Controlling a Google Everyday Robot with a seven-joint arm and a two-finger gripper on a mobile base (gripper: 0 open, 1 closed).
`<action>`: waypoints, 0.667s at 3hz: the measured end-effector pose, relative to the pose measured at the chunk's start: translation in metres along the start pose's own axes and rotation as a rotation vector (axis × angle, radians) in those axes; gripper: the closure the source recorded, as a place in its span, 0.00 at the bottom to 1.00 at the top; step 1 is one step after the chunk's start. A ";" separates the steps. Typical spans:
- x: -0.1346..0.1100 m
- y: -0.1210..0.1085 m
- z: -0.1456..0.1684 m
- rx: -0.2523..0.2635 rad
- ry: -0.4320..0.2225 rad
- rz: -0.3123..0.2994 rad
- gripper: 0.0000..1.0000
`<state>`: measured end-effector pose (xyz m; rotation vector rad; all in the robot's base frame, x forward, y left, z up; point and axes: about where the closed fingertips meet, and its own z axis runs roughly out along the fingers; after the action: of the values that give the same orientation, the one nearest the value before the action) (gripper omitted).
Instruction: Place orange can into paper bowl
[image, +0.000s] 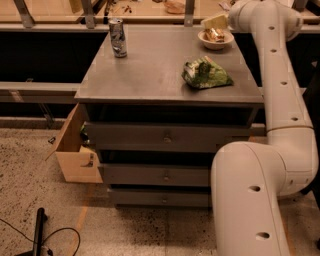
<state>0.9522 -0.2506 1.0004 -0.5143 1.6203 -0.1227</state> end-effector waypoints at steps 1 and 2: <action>-0.014 -0.052 -0.040 0.081 0.010 -0.001 0.00; -0.026 -0.117 -0.075 0.280 -0.005 -0.004 0.00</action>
Offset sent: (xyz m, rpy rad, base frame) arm -0.1934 -0.1078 0.0577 -0.0197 -0.2443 -0.4602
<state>0.9099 -0.3616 1.0776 -0.3019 1.5664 -0.3453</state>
